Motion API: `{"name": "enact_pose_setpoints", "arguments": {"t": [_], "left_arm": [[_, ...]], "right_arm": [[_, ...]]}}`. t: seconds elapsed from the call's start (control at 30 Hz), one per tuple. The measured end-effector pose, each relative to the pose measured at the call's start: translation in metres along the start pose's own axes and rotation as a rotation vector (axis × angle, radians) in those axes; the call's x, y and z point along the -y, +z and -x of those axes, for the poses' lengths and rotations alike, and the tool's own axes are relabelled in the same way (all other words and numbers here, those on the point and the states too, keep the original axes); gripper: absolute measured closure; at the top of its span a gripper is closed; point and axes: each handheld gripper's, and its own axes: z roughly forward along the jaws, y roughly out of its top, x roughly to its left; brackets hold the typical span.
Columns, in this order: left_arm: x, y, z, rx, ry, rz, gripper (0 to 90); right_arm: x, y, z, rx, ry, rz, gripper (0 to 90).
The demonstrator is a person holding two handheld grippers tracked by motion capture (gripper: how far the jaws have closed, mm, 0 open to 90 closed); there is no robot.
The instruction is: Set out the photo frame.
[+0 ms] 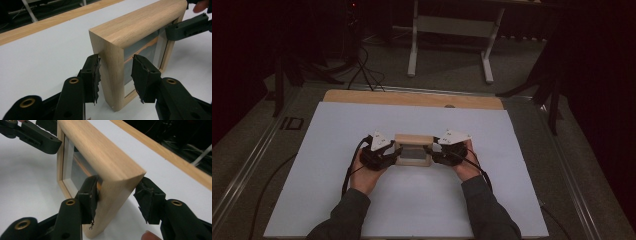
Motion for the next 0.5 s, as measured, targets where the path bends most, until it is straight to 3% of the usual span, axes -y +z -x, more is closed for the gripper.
{"name": "enact_pose_setpoints", "arguments": {"t": [0.27, 0.5], "left_arm": [[0.003, 0.004, -0.001, -0.001, -0.010, -0.014, 57.6], [0.006, 0.008, -0.002, 0.005, -0.040, -0.016, 56.8]], "right_arm": [[0.009, 0.007, -0.001, -0.016, 0.020, -0.050, 50.3], [0.012, 0.010, 0.002, -0.003, 0.075, -0.066, 48.5]]}}
